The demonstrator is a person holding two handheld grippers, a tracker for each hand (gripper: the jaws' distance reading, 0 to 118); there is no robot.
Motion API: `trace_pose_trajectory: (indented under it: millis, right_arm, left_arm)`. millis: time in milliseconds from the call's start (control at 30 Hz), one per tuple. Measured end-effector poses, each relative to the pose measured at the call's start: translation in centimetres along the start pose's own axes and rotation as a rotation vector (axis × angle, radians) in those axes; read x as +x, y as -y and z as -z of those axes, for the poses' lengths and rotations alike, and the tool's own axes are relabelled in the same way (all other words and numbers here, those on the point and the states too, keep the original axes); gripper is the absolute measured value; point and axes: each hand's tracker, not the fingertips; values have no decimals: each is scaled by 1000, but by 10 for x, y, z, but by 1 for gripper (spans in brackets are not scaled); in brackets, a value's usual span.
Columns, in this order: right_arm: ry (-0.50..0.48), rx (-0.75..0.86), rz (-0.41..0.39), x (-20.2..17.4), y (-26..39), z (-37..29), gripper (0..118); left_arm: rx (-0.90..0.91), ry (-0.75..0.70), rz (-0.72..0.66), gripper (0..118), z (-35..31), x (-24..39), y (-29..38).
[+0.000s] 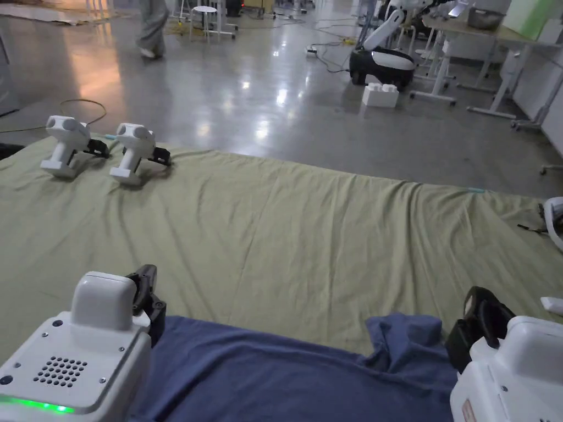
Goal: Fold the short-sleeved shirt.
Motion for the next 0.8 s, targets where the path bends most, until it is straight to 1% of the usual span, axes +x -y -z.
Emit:
trace_pose_trajectory:
  millis: [67,100,167,233,400,467,500,533,567,600,633,667,700,800]
  right_arm:
    - [-4,-6,6,1,2,1,6]
    - [-4,-20,-2,0,3,2,6]
    - [-11,-31,-14,0,7,6,6]
    - [-21,-52,-25,-1,11,11,6]
    - [-41,-99,-55,-2,19,24,6]
    - [-49,-118,-70,-2,22,29,6]
    - [-50,-129,-75,-1,24,32,6]
    - [-51,-139,-79,-1,25,35,6]
    - [-49,-149,-84,0,27,37,6]
    - [-46,-158,-87,1,29,39,6]
    - [-44,-169,-90,3,31,41,6]
    - [-39,-178,-92,4,33,43,6]
    - [-36,-185,-95,5,34,45,6]
    - [-27,-212,-112,9,40,49,6]
  left_arm:
    - [-59,7,-7,1,16,-8,7]
    - [-116,13,-11,1,28,-12,11]
    - [-156,10,-27,1,55,-27,24]
    - [-241,42,-48,1,83,-40,34]
    - [-453,68,-100,2,158,-66,62]
    - [-563,68,-120,2,188,-73,73]
    - [-610,68,-126,7,202,-77,78]
    - [-665,72,-136,7,215,-79,83]
    - [-696,77,-146,11,215,-75,81]
    - [-727,91,-161,21,223,-74,84]
    - [-785,106,-174,42,233,-74,88]
    - [-825,125,-179,58,241,-73,91]
    - [-855,140,-178,65,240,-69,90]
    - [-931,137,-108,67,251,-58,93]
